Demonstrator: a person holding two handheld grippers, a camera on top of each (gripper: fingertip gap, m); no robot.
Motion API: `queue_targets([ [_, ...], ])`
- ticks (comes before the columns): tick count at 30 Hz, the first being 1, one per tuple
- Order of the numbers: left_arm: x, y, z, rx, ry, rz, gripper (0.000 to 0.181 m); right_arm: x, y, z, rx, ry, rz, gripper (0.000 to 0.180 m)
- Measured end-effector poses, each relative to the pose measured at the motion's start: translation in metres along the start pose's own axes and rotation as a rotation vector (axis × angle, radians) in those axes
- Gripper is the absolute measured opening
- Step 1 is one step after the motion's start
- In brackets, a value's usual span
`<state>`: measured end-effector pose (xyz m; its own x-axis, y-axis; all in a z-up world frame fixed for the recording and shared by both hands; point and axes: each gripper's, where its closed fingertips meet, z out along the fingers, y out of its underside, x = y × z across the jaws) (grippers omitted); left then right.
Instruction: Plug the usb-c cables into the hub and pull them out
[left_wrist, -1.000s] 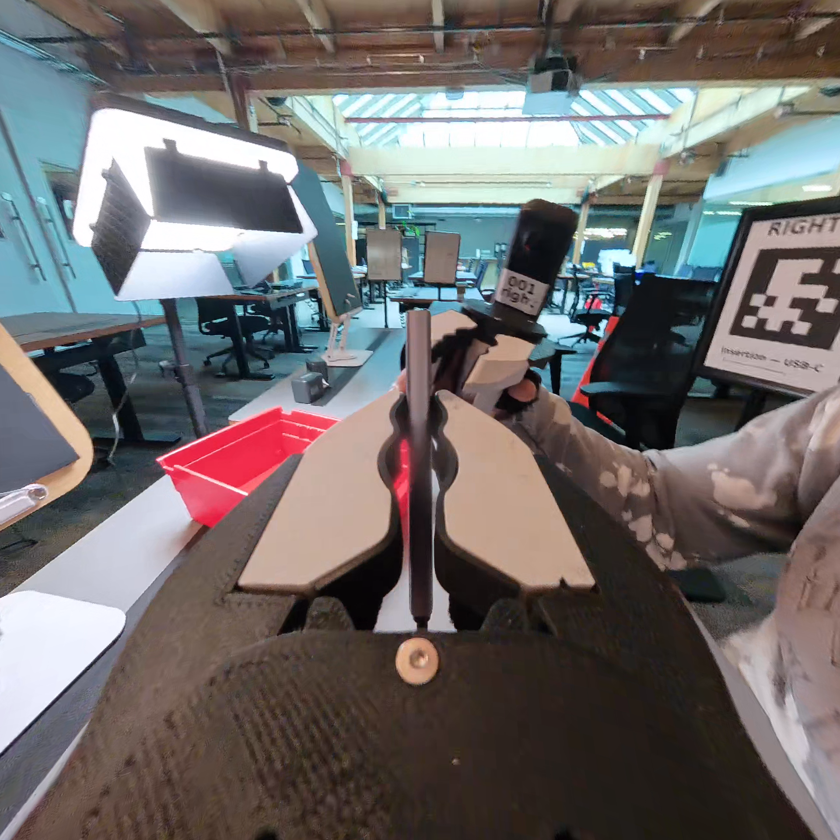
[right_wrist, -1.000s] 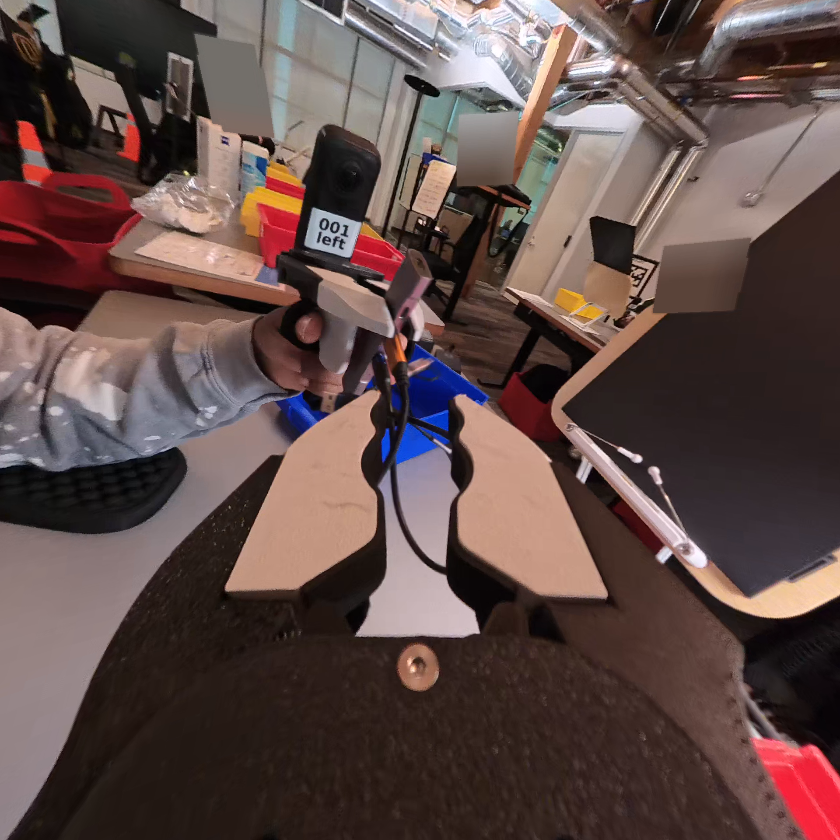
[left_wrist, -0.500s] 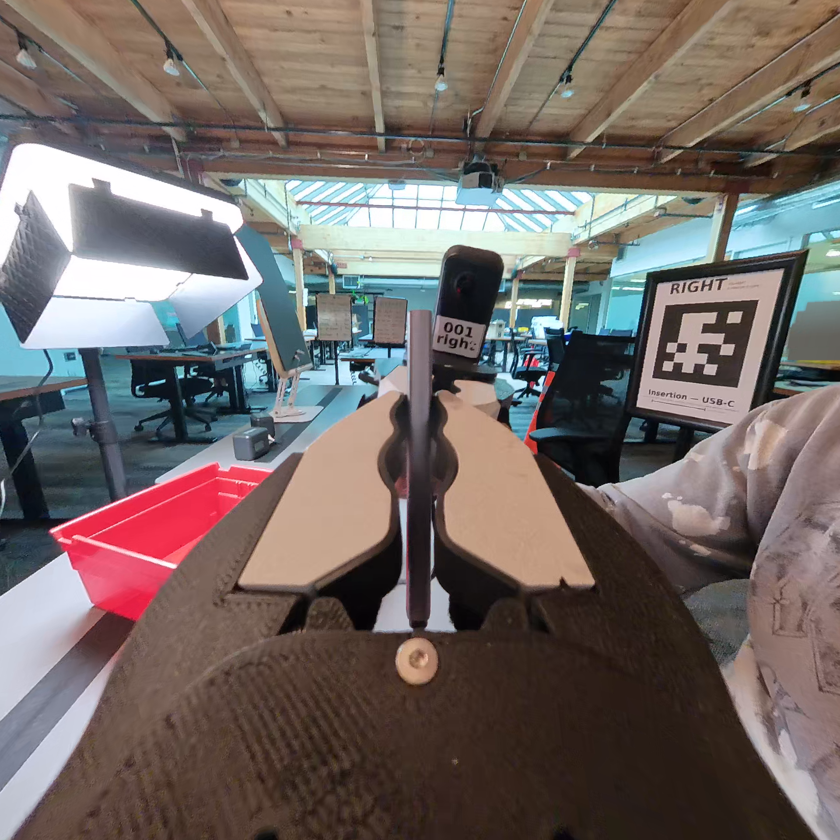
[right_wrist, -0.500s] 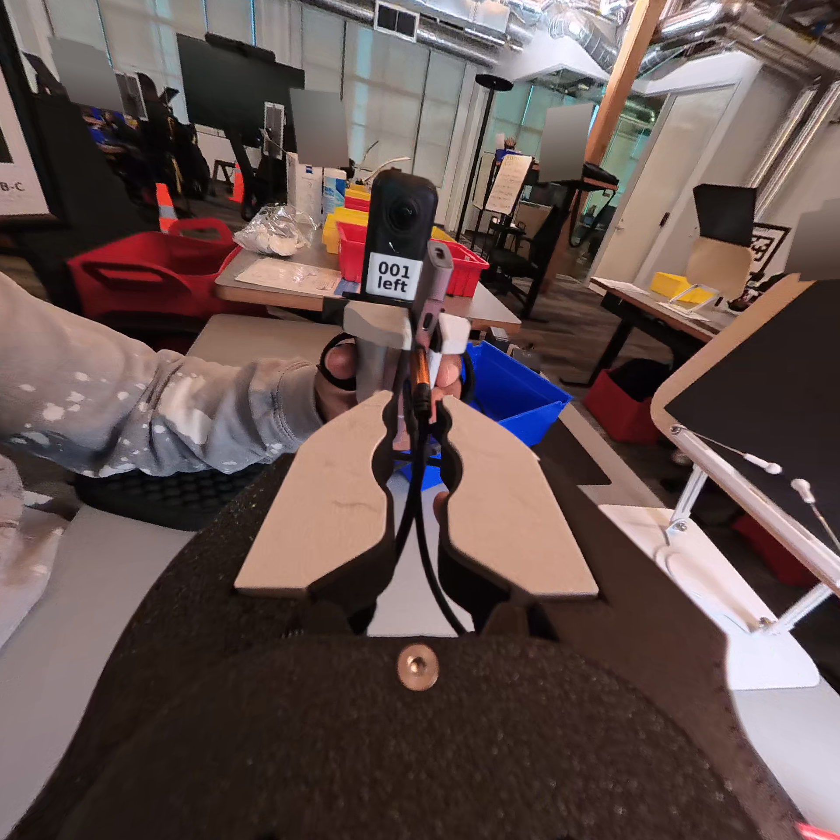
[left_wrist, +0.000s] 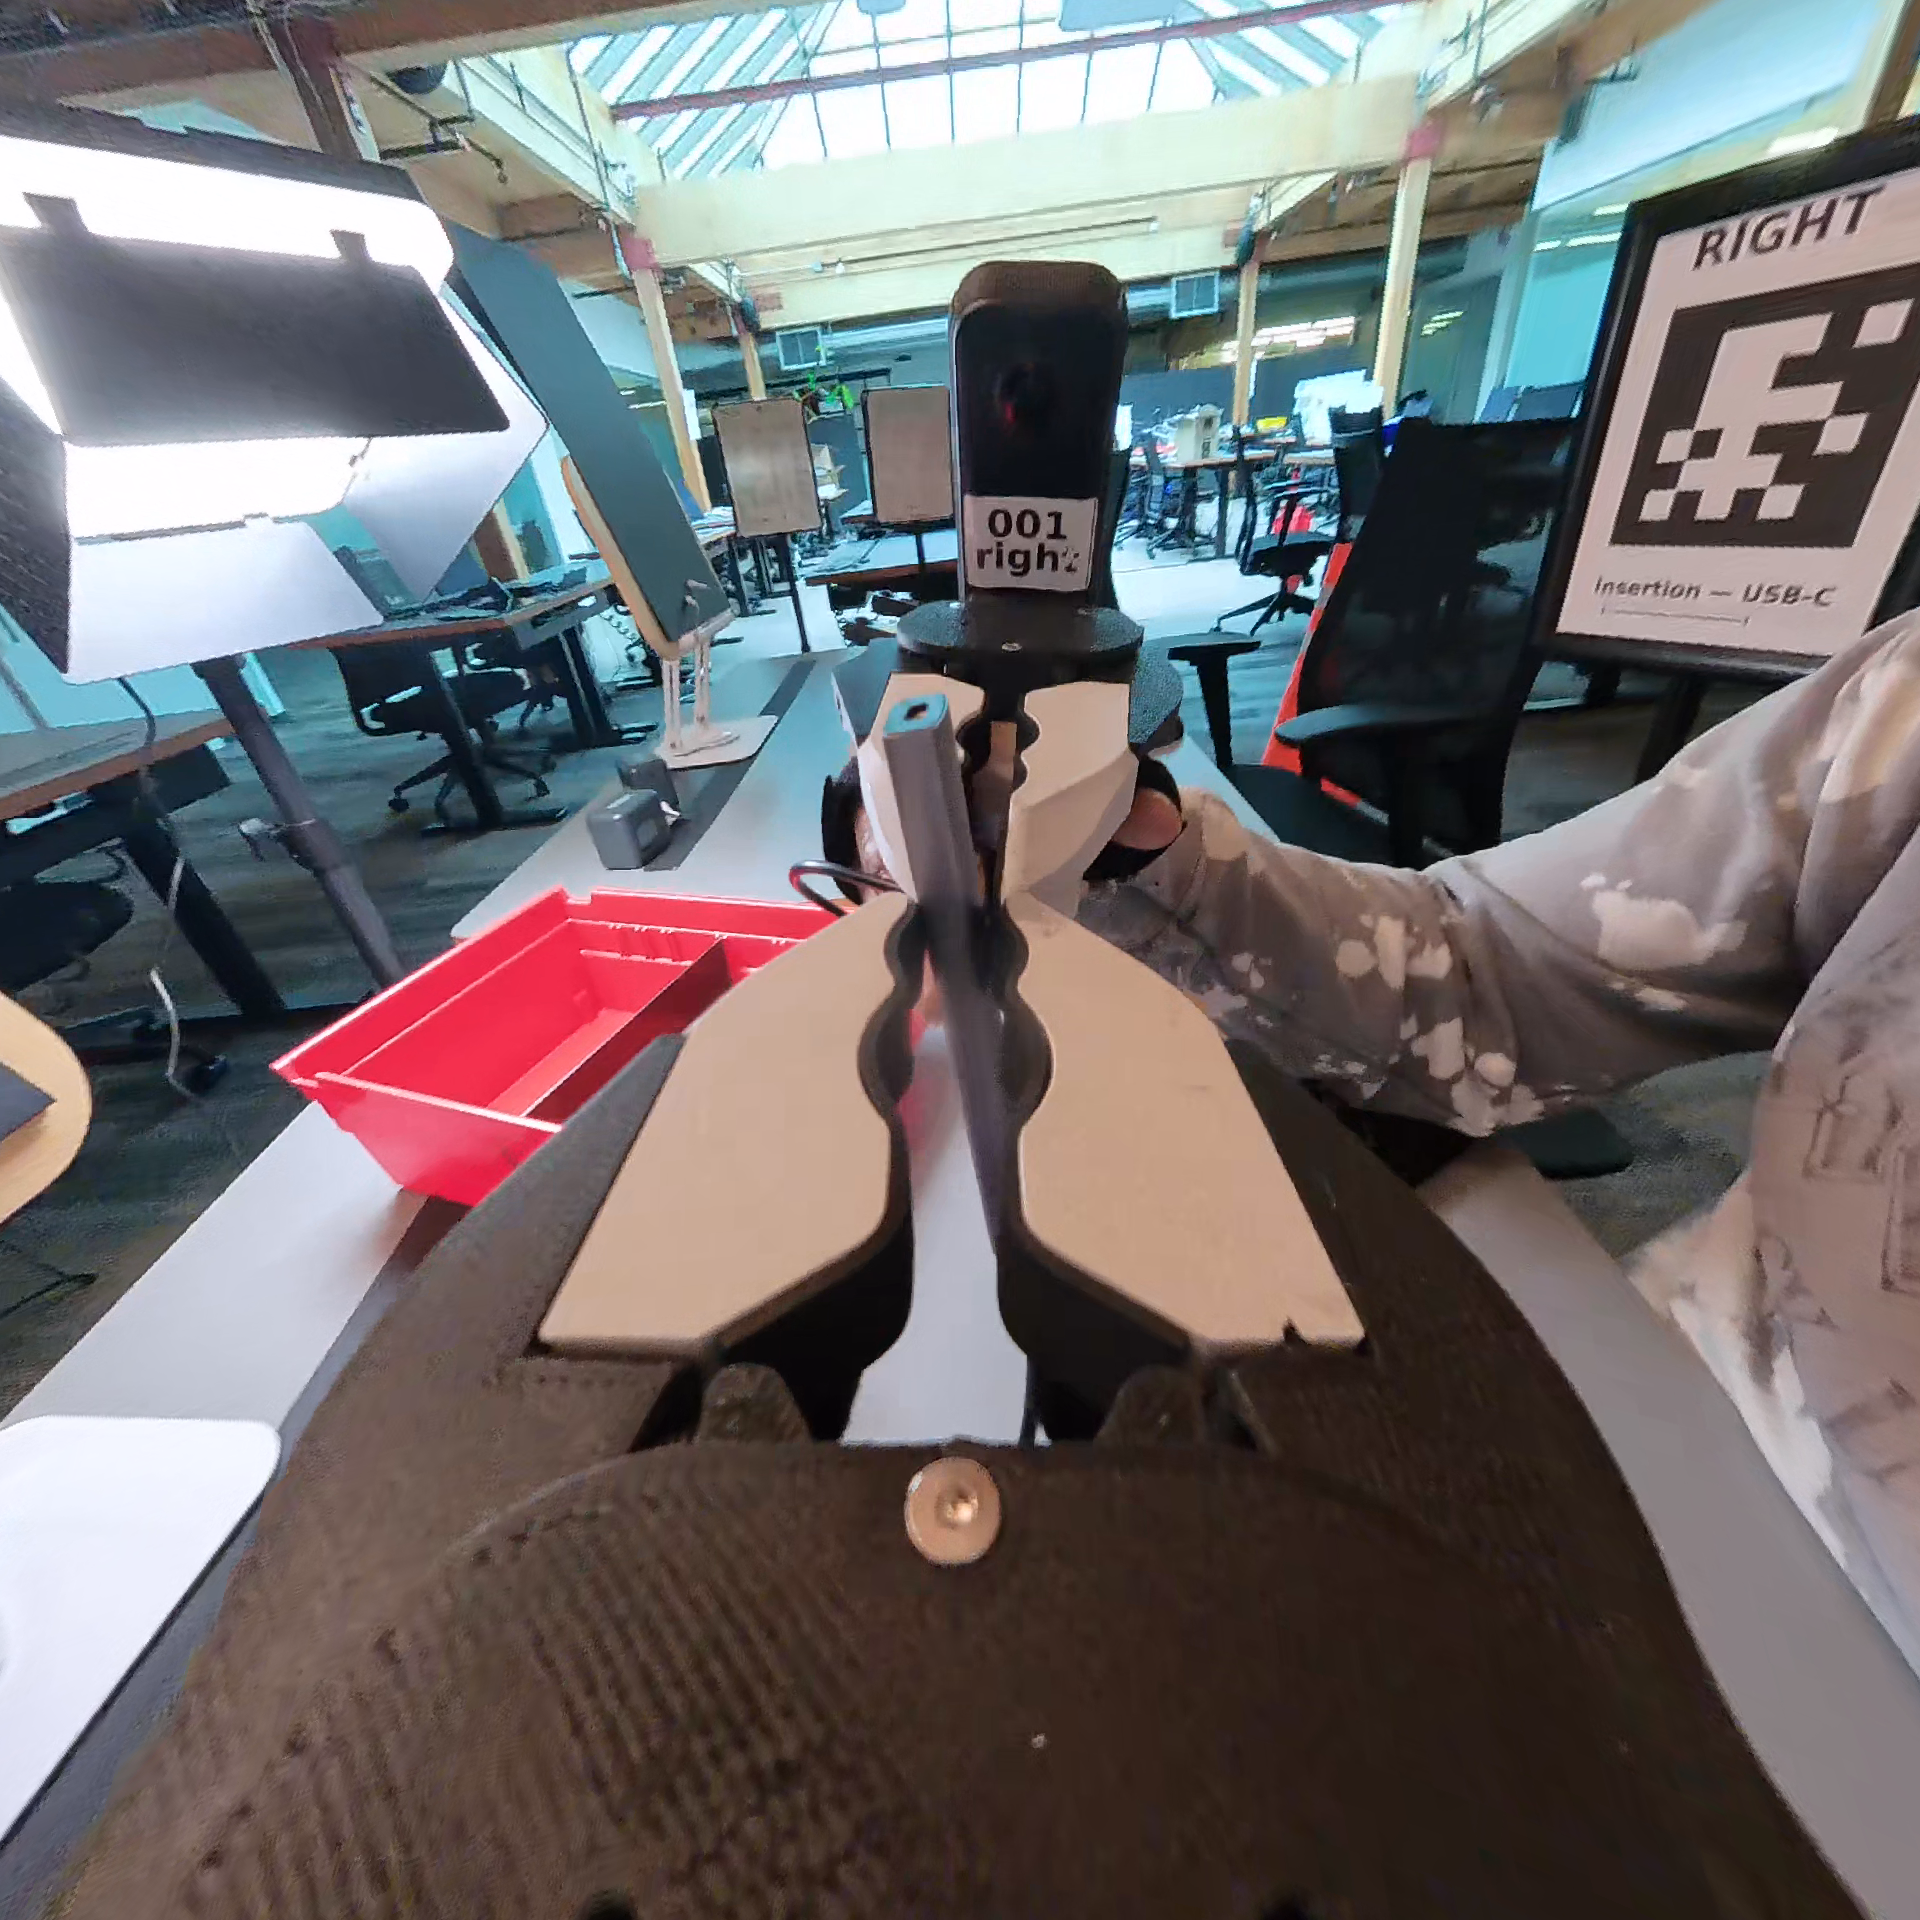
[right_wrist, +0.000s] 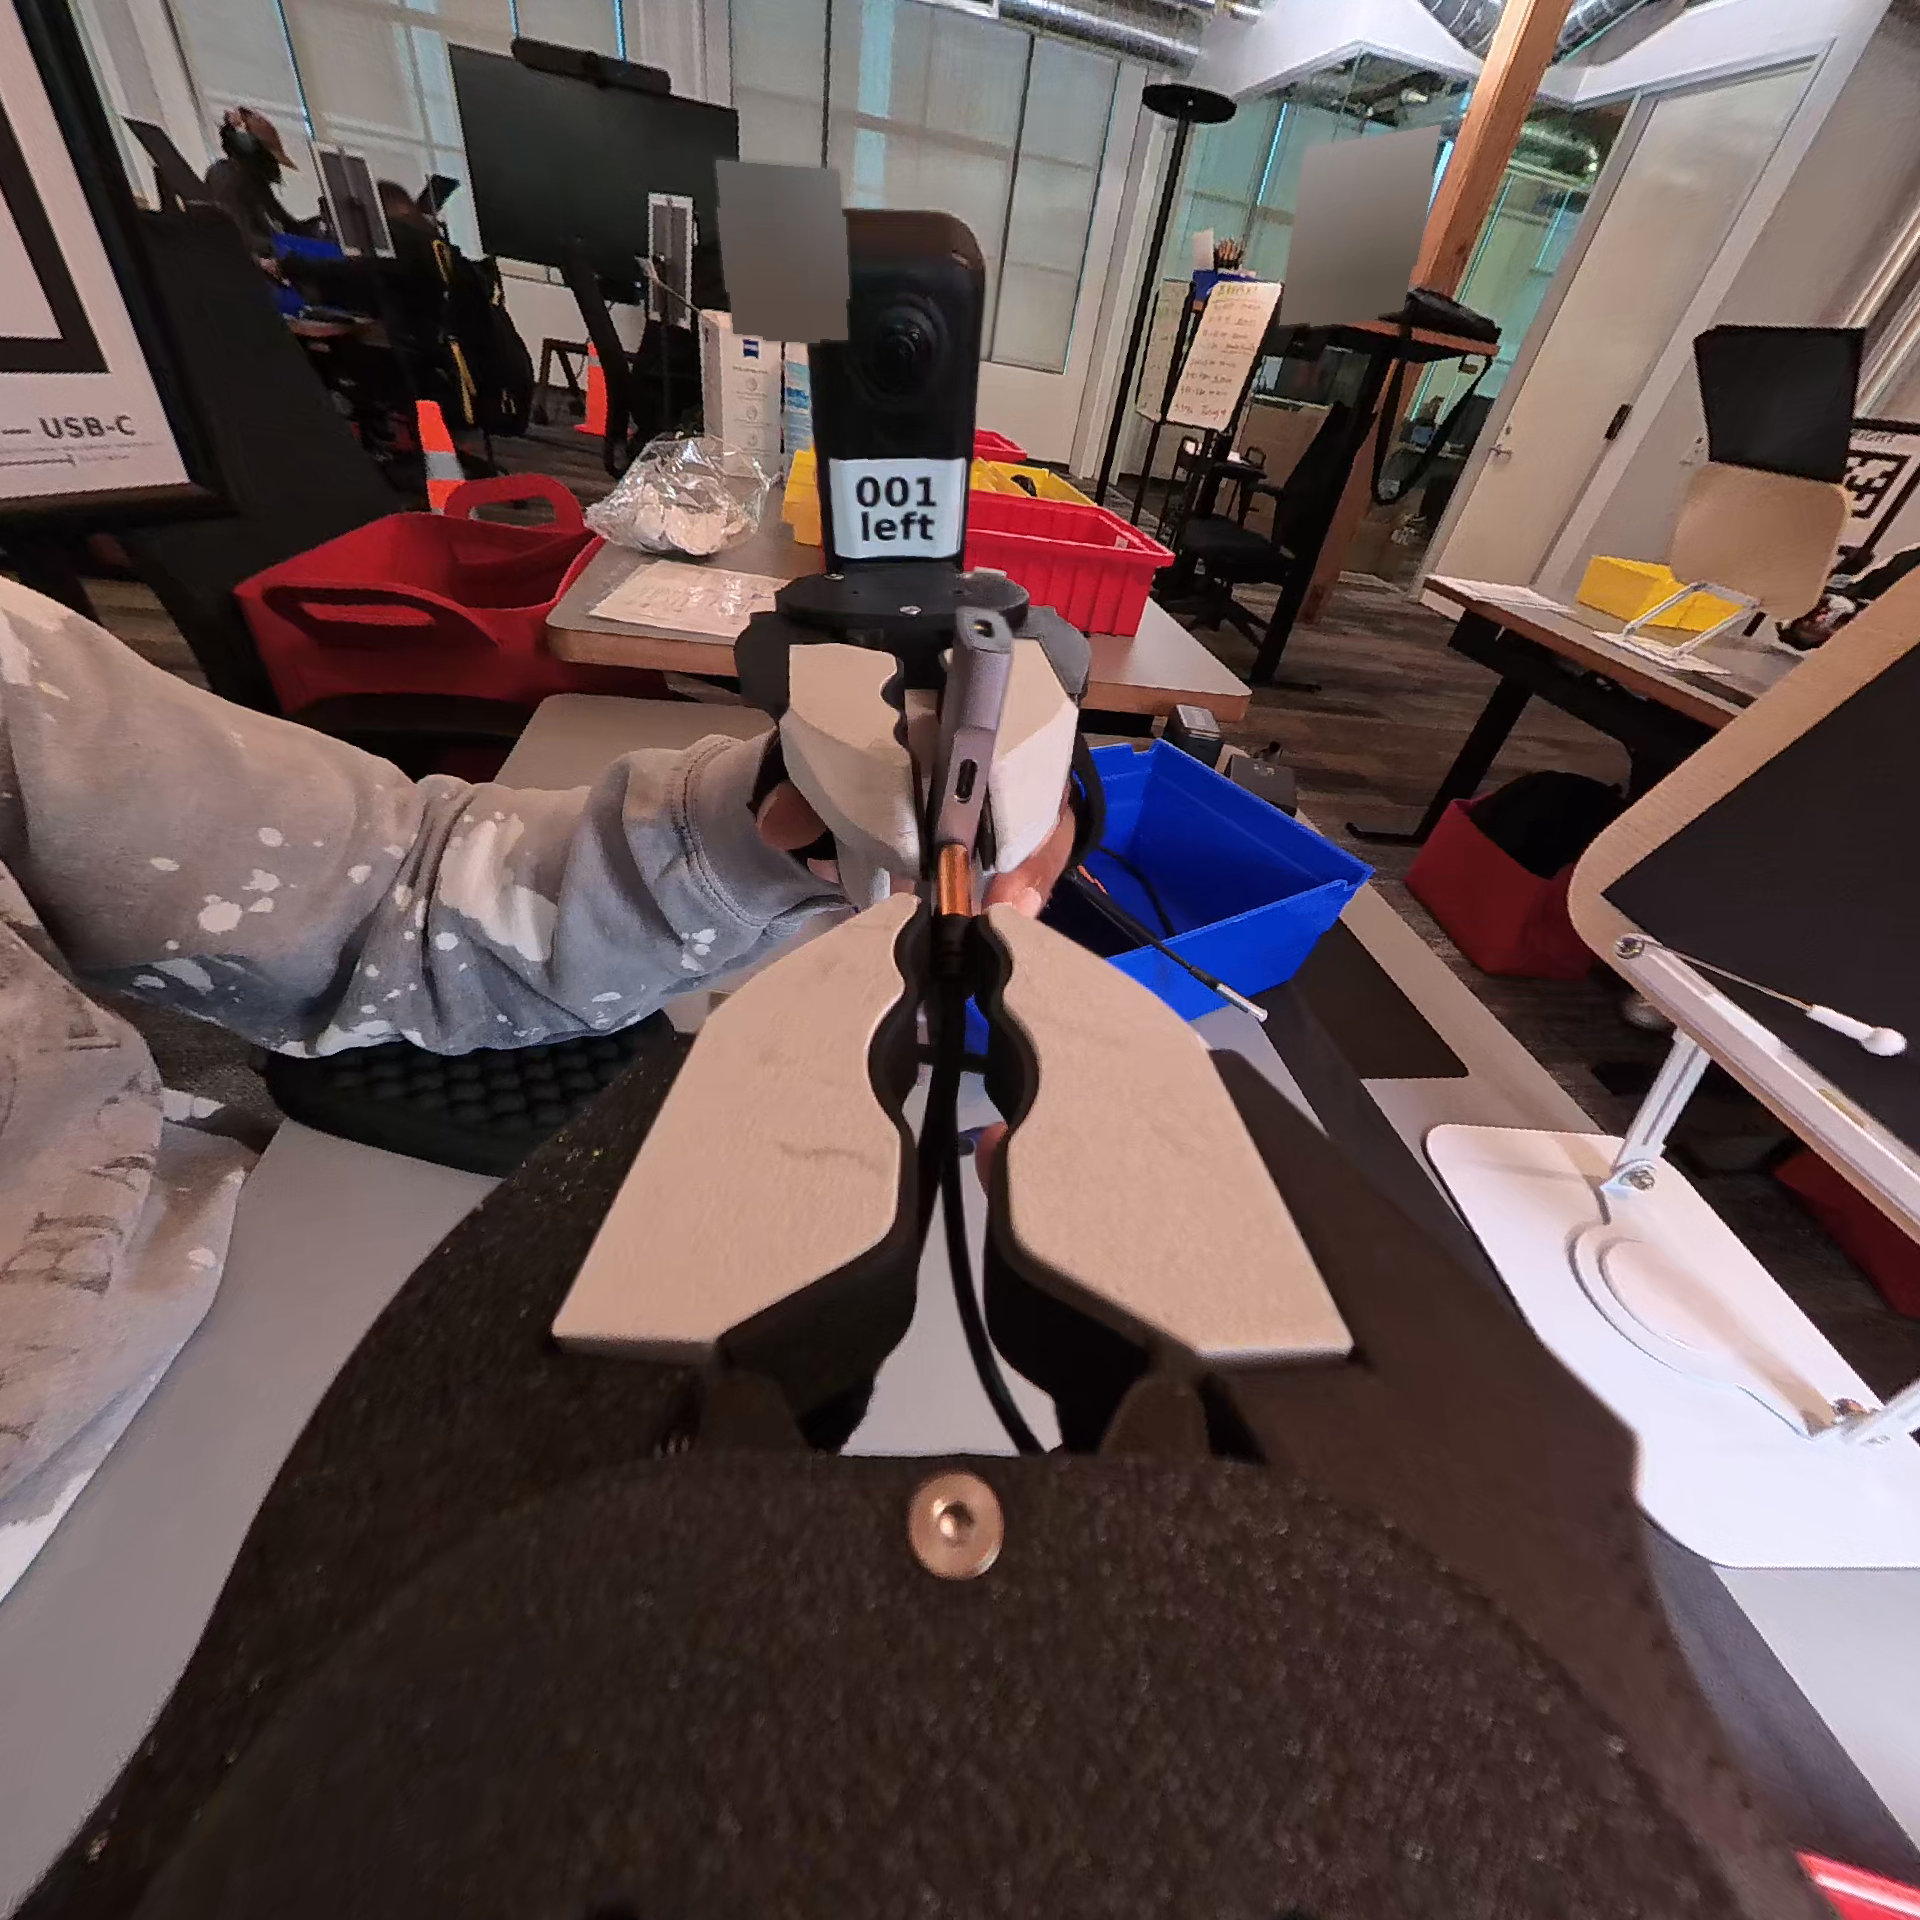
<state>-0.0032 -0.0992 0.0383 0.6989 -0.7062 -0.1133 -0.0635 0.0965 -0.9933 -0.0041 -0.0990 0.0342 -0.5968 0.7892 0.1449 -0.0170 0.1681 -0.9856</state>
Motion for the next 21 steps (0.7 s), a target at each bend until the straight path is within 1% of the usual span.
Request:
queue_targets([
  [9, -0.001, -0.008, 0.003, 0.066, -0.025, 0.012, 0.01, 0.003, -0.005, -0.002, 0.043, 0.008, 0.021, 0.007],
  [12, -0.001, -0.008, 0.003, 0.063, -0.021, 0.017, 0.01, 0.002, -0.005, -0.002, 0.042, 0.012, -0.007, 0.007],
  [14, 0.0, -0.008, 0.002, 0.039, -0.021, 0.033, 0.01, 0.001, -0.005, -0.002, 0.034, 0.021, -0.038, 0.007],
  [16, -0.001, -0.004, 0.002, -0.022, -0.03, 0.061, 0.01, 0.002, -0.001, -0.002, 0.002, 0.026, -0.07, 0.007],
  [21, -0.007, 0.014, 0.004, -0.135, -0.031, 0.06, 0.01, 0.007, 0.016, -0.003, -0.067, 0.015, -0.068, 0.007],
])
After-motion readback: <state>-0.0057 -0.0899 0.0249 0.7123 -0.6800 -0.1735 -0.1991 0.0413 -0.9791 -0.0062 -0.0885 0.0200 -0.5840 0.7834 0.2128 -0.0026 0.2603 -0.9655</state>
